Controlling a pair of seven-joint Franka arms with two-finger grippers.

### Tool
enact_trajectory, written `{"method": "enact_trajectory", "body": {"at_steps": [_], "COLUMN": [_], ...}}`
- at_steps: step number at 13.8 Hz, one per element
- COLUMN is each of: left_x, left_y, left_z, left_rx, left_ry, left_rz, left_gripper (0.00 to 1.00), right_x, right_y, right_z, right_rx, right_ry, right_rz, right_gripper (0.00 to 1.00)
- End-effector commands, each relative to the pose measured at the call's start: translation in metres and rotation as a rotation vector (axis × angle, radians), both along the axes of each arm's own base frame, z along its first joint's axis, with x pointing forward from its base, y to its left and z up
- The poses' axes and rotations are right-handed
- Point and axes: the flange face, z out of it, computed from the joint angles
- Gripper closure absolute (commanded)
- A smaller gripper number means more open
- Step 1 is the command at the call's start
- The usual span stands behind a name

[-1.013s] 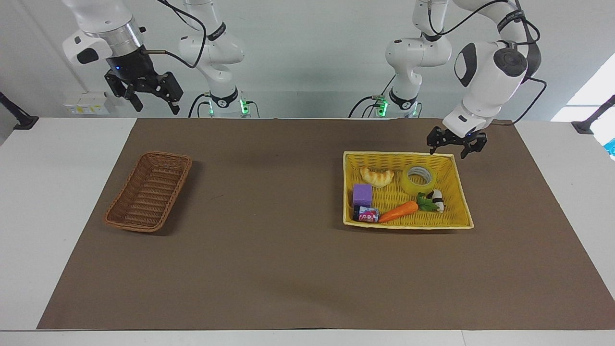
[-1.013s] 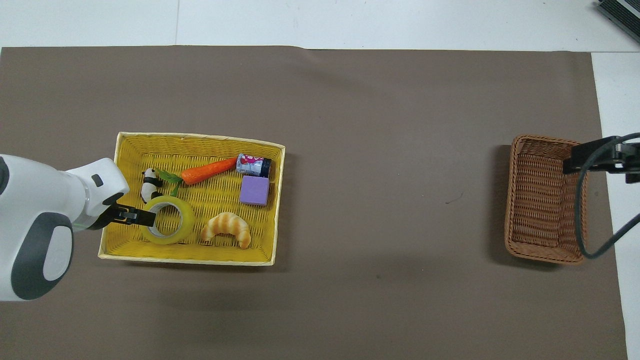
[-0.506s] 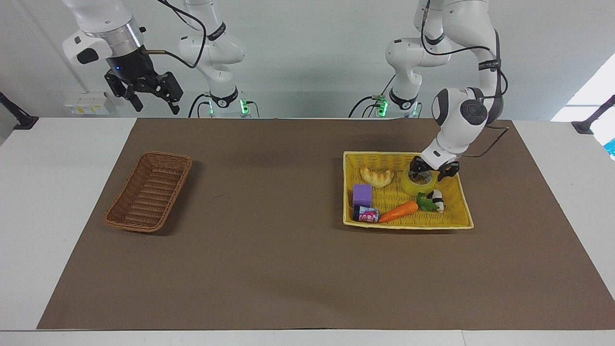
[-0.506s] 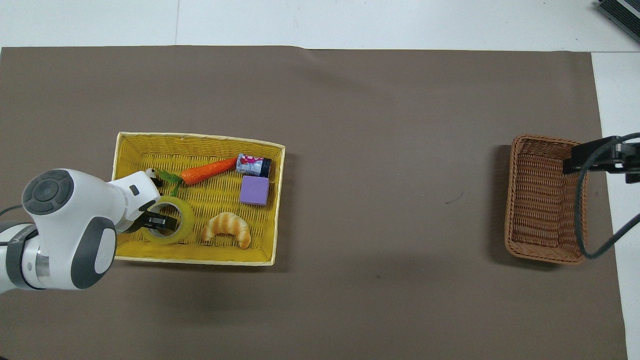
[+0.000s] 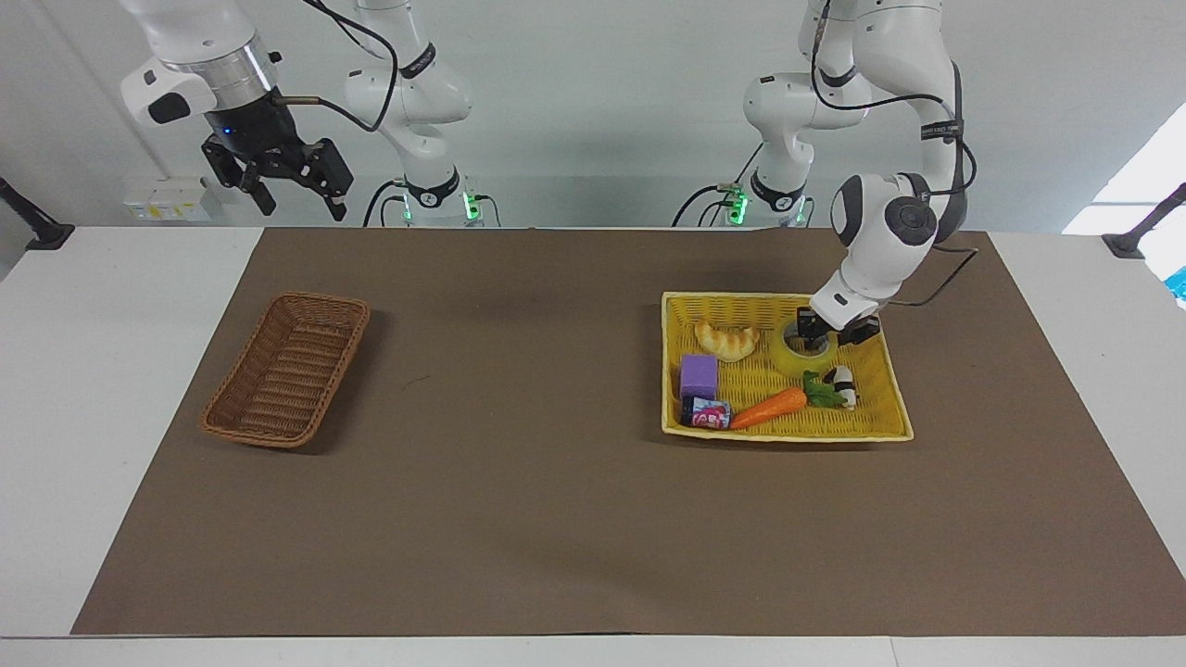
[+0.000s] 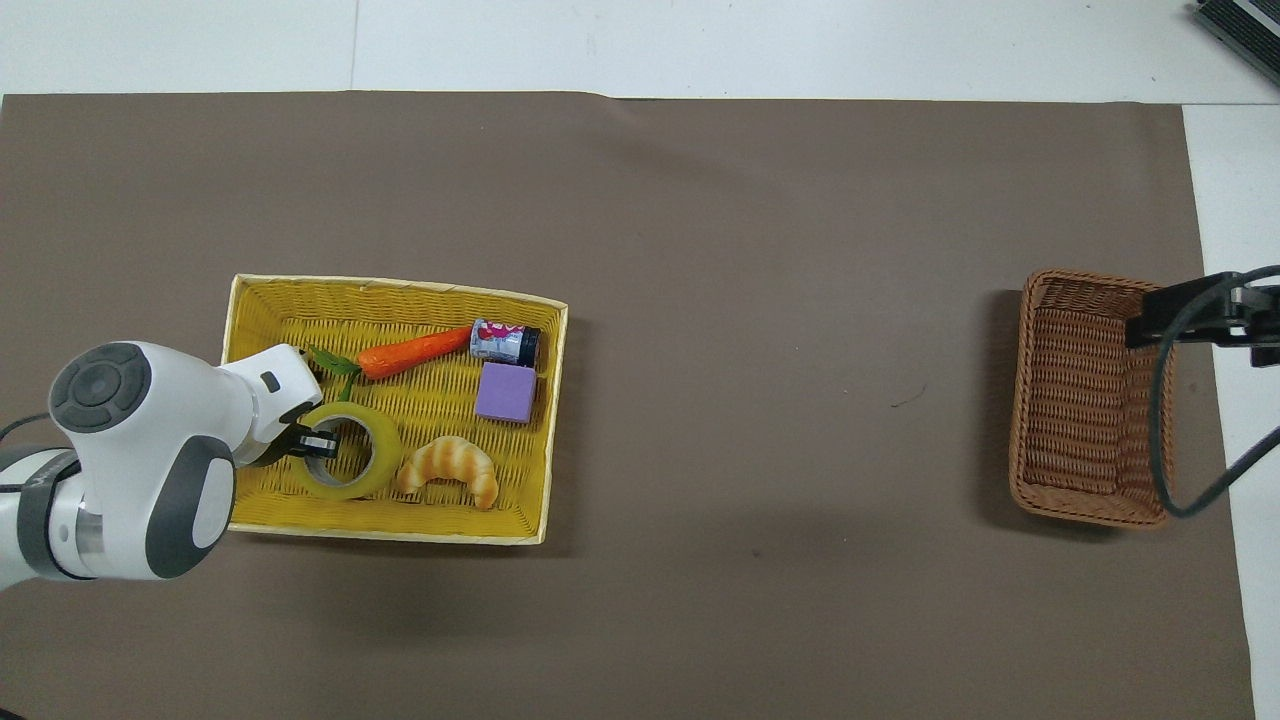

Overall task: Move tape to another basket
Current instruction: 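Lift the tape roll with the left gripper while the right gripper approaches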

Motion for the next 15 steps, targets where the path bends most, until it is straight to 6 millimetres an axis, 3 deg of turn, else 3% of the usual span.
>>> {"method": "enact_trajectory", "body": {"at_steps": [1, 9, 12, 15], "left_x": [0.012, 0.043, 0.042, 0.033], "left_y": [0.001, -0.008, -0.02, -0.064], "left_z": [0.041, 0.148, 0.159, 0.161], "left_rx": [0.002, -0.062, -0.11, -0.111], "left_ry": [0.03, 0.038, 0.031, 0.04], "left_rz": [0.017, 0.061, 0.108, 0.165], "left_gripper": [1.0, 1.0, 1.0, 1.0], "right_x": [-0.004, -0.004, -0.006, -0.008], "right_y": [-0.002, -0.002, 0.005, 0.033], "right_z": [0.003, 0.003, 0.002, 0.004], "right_rx": [0.024, 0.024, 0.026, 0.035], "right_ry": [-0.002, -0.002, 0.018, 0.014], "right_rz": [0.008, 0.008, 0.026, 0.086], "right_gripper": [0.0, 0.0, 0.0, 0.0]}}
